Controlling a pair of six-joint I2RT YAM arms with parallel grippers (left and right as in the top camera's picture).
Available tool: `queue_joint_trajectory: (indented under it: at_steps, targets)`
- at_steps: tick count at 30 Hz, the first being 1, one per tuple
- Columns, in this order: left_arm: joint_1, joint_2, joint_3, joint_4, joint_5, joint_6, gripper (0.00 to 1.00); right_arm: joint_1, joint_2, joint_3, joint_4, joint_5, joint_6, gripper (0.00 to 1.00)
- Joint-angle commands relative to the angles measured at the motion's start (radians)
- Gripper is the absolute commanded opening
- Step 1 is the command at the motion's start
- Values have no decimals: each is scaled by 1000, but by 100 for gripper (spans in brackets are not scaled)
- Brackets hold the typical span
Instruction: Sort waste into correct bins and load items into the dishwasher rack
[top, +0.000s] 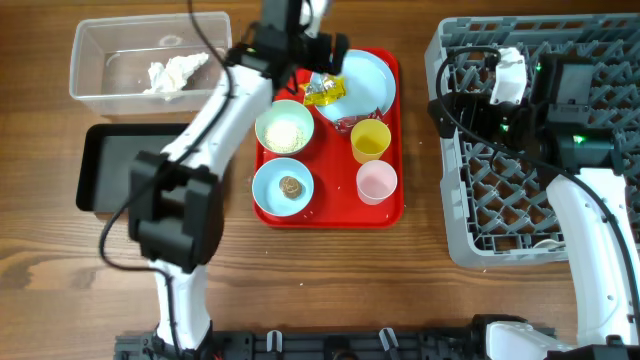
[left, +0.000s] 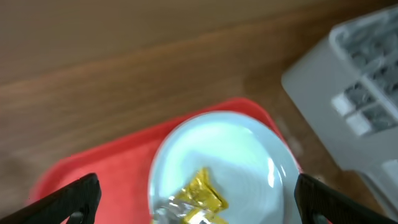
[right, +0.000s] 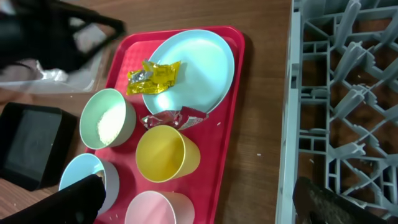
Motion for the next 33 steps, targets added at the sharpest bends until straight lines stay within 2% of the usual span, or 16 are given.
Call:
queue_joint_trajectory:
  at_steps: [1,5,9,11,14,16,20,23,25,27,29,33]
  targets:
    - [-14,84,11,6,-14,15,100,4,4,7,-5,-4,-10,100]
    - [-15,167,11,-12,-14,15,97,4,4,7,-11,-4,-10,100]
    - [-19,188,11,-21,-13,11,75,4,4,7,-14,-4,-10,100]
    - [-20,188,11,-35,-13,11,56,4,4,8,-14,-4,-10,100]
    - [-20,188,11,-32,-13,11,20,4,4,7,-13,-4,-10,100]
    - [-20,188,11,-28,-10,10,4,4,4,7,-13,-1,-10,100]
    - [-18,158,12,-16,-11,-12,4,4,4,7,-13,-1,-10,100]
    - [9,30,12,-30,-15,-50,4,4,4,7,-13,-1,-10,100]
    - [54,-77,12,-78,-84,-49,4,4,4,7,-13,-1,-10,100]
    - [151,-159,12,-143,-202,-27,4,4,4,7,-13,-1,-10,100]
    - [243,-166,12,-171,-217,43,4,4,4,7,-12,-1,-10,100]
    - [409,-115,12,-216,-216,69,4,4,4,7,-13,0,-10,100]
